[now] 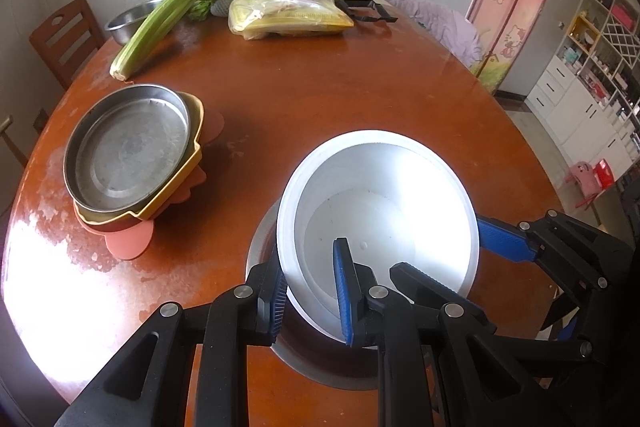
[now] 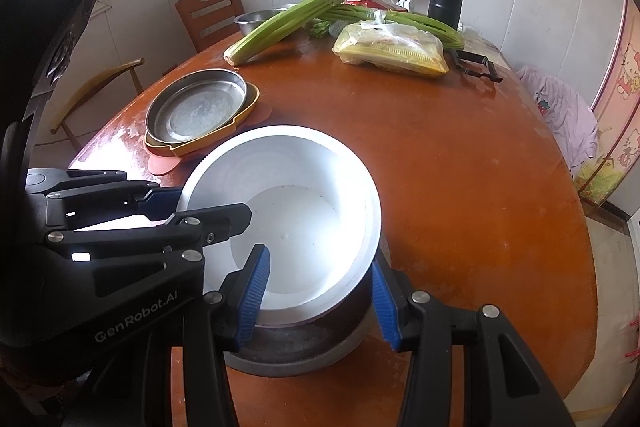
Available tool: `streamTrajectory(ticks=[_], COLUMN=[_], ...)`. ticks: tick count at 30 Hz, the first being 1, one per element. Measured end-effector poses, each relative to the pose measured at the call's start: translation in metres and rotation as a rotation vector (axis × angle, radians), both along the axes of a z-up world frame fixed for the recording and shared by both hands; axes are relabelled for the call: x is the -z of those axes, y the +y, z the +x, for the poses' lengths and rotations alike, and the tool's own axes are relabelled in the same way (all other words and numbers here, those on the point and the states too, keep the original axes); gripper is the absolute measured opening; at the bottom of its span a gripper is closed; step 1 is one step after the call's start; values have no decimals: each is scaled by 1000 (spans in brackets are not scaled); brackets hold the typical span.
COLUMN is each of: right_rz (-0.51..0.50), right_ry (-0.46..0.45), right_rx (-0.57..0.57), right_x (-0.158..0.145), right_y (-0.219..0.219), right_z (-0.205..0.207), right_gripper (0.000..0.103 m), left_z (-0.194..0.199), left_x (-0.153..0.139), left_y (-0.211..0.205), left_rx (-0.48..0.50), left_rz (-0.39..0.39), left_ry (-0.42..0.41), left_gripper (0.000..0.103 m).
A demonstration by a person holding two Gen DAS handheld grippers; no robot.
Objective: Organize plates and bowls
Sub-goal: 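Lower the red-and-white bowl into the white bowl and open the left gripper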
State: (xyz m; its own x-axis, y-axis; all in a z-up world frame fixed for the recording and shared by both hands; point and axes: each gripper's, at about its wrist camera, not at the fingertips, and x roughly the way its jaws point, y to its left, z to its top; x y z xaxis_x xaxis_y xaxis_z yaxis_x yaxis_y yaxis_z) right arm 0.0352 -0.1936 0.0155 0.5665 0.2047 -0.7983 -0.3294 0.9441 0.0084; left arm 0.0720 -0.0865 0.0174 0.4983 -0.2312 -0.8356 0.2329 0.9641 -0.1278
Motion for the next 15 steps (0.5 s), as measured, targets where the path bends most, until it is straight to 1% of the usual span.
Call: streamTrajectory(ticks=[6,15], right_rz=[6,12], right_ry=[3,5], right_rx=[1,8], right_x=[3,7], right_y=[0,-3], right_z=[3,6], right_gripper=[49,49], left_z=[0,1], left_x=[1,1], left_y=[-3,-4], left_rx=[0,9], left_rz=[21,16], left_ry=[-11,-9], left_gripper=[21,21])
